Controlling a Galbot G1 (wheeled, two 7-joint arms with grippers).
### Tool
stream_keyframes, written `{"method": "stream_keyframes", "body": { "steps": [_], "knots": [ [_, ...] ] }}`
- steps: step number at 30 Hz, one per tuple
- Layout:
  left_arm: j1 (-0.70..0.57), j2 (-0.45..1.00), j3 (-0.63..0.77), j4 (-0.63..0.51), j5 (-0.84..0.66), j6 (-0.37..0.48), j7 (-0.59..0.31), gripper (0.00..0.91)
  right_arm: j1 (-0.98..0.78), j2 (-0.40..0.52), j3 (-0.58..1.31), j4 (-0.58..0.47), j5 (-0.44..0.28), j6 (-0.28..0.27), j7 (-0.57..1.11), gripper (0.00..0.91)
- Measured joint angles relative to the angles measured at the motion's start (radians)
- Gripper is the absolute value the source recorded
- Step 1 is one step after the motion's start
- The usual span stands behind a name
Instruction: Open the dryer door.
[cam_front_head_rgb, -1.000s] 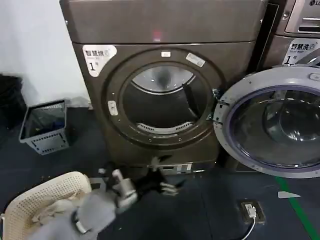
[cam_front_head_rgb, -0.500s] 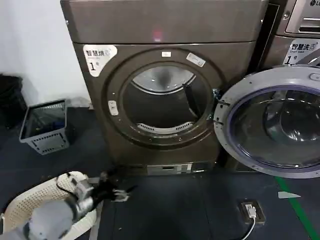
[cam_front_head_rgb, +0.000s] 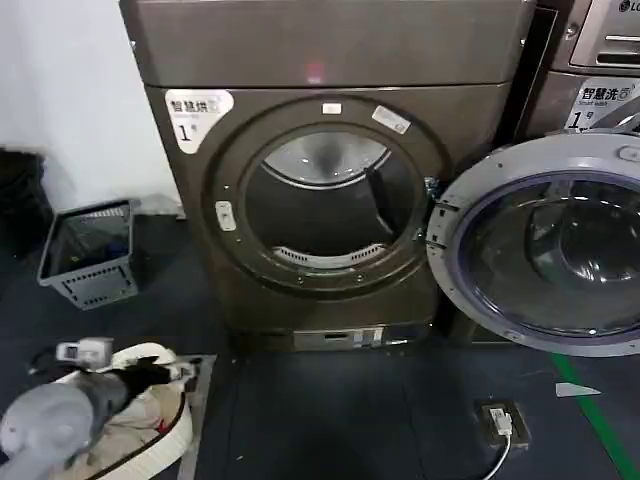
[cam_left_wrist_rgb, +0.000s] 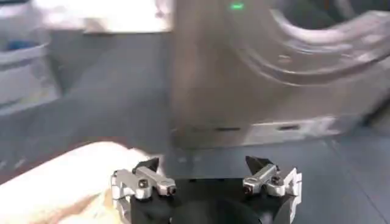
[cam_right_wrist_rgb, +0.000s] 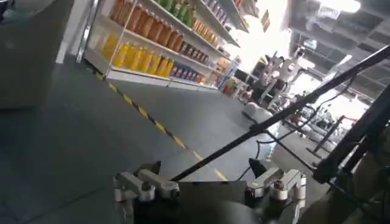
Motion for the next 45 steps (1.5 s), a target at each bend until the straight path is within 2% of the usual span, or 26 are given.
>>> {"method": "stream_keyframes", "body": {
  "steps": [6,10,19,45],
  "knots": [
    [0.057,0.009,-0.073,0.043,-0.203,0.000,-0.202,0.907,0.004,0.007,-0.004,0.001,-0.008,0.000,0.006,0.907],
    [0.089,0.027,-0.108,0.062,-0.313,-0.001,-0.266,0.907,0.007,0.007,-0.006,0.001,0.012,0.004,0.008,0.907],
    [0.122,0.047,-0.130,0.086,-0.523,-0.001,-0.404,0.907,0.008,0.006,-0.008,0.001,0.011,0.000,0.008,0.907],
    [0.137,0.063,-0.135,0.092,-0.577,-0.001,-0.438,0.907,0.021,0.013,-0.010,-0.002,-0.003,0.000,0.017,0.907]
  ]
}}
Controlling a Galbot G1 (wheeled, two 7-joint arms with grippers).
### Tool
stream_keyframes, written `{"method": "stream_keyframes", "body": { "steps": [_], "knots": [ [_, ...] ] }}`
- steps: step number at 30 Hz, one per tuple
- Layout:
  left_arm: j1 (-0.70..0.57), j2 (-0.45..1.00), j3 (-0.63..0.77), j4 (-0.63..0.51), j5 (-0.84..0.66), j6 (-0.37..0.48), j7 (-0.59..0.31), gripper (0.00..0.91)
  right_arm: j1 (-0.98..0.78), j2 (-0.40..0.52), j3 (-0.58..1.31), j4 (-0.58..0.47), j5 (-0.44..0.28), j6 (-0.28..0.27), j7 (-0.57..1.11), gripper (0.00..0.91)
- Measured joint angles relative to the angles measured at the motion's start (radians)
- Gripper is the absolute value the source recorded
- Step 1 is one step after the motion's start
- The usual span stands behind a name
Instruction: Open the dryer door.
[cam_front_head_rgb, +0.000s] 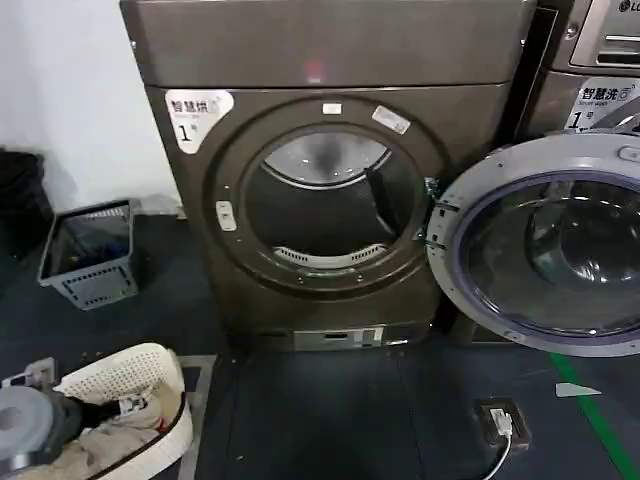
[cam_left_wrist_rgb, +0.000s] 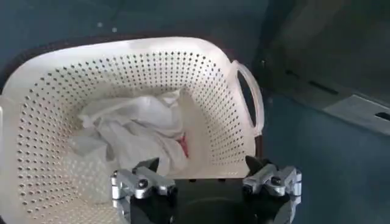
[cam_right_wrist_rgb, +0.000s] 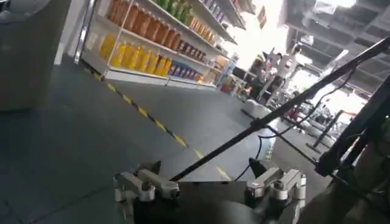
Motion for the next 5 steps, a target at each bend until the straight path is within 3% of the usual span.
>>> {"method": "stream_keyframes", "body": {
  "steps": [5],
  "knots": [
    [0.000,0.000,0.002,0.000,0.004,0.000,0.000,0.907,0.000,0.003,-0.001,-0.002,-0.016,-0.007,0.004,0.907]
  ]
}}
